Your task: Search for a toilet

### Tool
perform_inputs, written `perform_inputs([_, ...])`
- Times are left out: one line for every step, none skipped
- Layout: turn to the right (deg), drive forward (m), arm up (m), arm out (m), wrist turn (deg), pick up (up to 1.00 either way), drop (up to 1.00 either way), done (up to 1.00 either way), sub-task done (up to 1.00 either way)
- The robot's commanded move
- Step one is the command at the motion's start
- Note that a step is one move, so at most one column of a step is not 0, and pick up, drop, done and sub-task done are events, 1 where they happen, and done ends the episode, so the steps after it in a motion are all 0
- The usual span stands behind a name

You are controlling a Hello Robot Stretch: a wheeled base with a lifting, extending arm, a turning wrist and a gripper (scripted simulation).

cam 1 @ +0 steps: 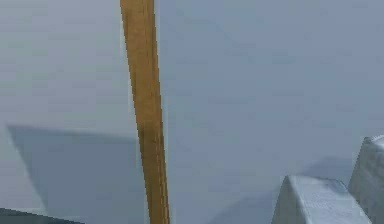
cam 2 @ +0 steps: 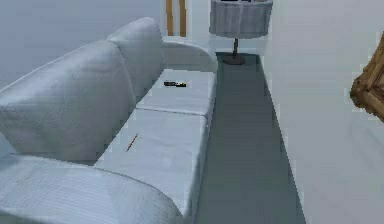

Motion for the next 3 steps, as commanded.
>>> perform_inputs([9.0, 0.00, 0.00, 0.00, 0.0, 0.00, 0.00, 0.00, 0.00])
perform_inputs([0.0, 0.15, 0.00, 0.00, 0.0, 0.00, 0.00, 0.00, 0.00])
perform_inputs([-45.0, 0.00, 0.00, 0.00, 0.0, 0.00, 0.00, 0.00, 0.00])
